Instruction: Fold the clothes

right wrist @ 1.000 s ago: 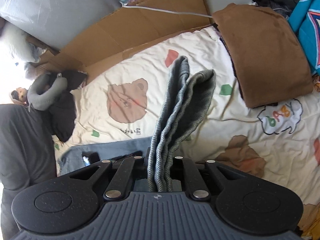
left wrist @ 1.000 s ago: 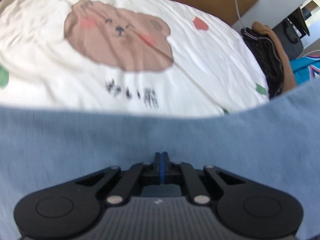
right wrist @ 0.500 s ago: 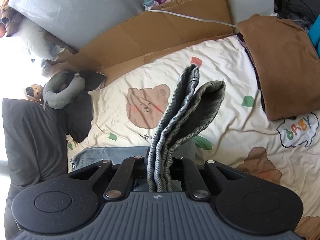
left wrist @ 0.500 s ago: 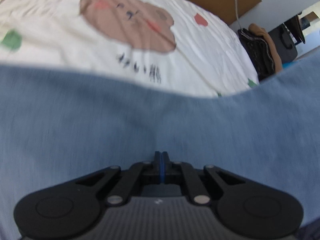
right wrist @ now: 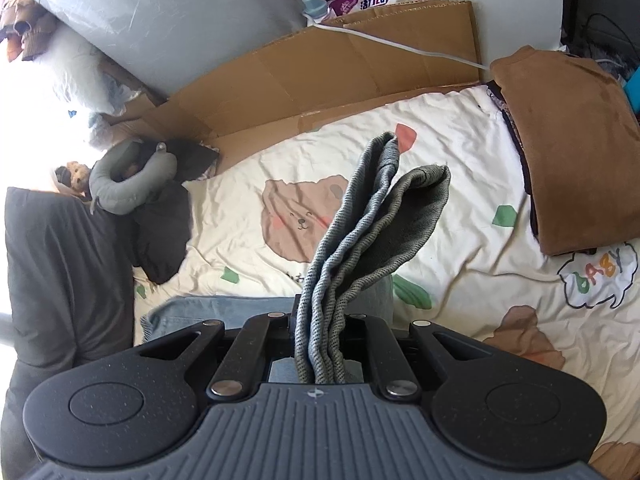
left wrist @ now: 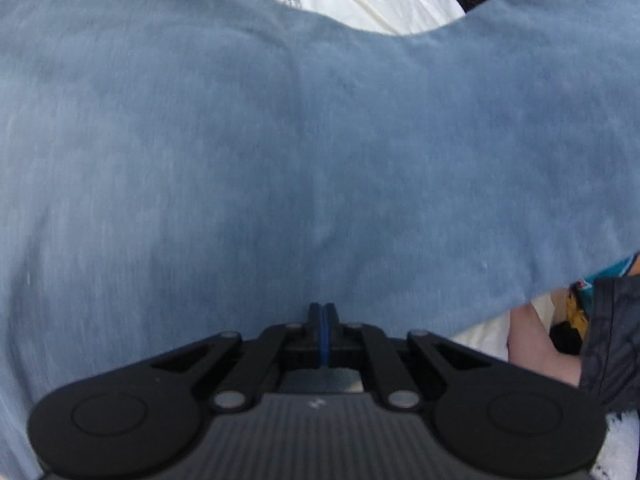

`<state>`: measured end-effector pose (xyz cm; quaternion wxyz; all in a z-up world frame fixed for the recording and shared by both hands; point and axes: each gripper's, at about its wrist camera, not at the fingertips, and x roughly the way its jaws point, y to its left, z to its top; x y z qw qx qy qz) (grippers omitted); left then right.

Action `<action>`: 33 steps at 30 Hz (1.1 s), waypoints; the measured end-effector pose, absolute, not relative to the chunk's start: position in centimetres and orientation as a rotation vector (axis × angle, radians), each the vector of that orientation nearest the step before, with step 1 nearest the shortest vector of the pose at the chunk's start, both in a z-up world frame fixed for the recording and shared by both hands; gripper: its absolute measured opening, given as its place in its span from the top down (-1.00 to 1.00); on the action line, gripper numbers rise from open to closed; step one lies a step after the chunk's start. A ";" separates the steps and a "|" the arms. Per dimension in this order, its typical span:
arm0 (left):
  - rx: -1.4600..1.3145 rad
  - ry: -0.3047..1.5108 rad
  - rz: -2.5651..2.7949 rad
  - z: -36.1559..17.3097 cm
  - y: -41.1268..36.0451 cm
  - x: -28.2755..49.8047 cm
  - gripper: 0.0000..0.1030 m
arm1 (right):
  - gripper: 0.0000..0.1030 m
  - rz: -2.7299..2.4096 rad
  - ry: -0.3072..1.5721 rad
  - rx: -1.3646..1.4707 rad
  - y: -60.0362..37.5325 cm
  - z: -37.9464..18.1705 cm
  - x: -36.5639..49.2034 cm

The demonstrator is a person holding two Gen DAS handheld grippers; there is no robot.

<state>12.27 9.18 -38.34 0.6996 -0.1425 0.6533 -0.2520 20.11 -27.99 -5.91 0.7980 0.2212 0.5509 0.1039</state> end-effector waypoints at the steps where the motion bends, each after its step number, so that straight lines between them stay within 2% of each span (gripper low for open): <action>1: -0.328 1.452 -0.567 -38.2 9.5 12.2 0.95 | 0.86 0.234 1.176 0.475 -27.6 -5.6 20.1; 8: -0.463 1.297 -0.411 -35.5 15.9 13.8 0.82 | 0.86 0.332 1.161 0.443 -23.9 -4.1 20.3; 13: -0.485 1.177 -0.282 -32.9 20.8 14.5 0.59 | 0.86 0.415 1.170 0.431 -19.5 -3.5 20.5; 20: -0.624 1.067 -0.162 -31.7 25.0 12.9 0.59 | 0.86 0.494 1.151 0.428 -13.5 -1.6 21.9; 24: -0.683 1.026 -0.107 -31.9 26.6 12.2 0.50 | 0.86 0.549 1.150 0.414 -10.0 -0.9 22.4; 33: -0.743 0.972 -0.038 -31.7 29.9 10.8 0.50 | 0.86 0.644 1.170 0.415 -3.1 -2.5 23.0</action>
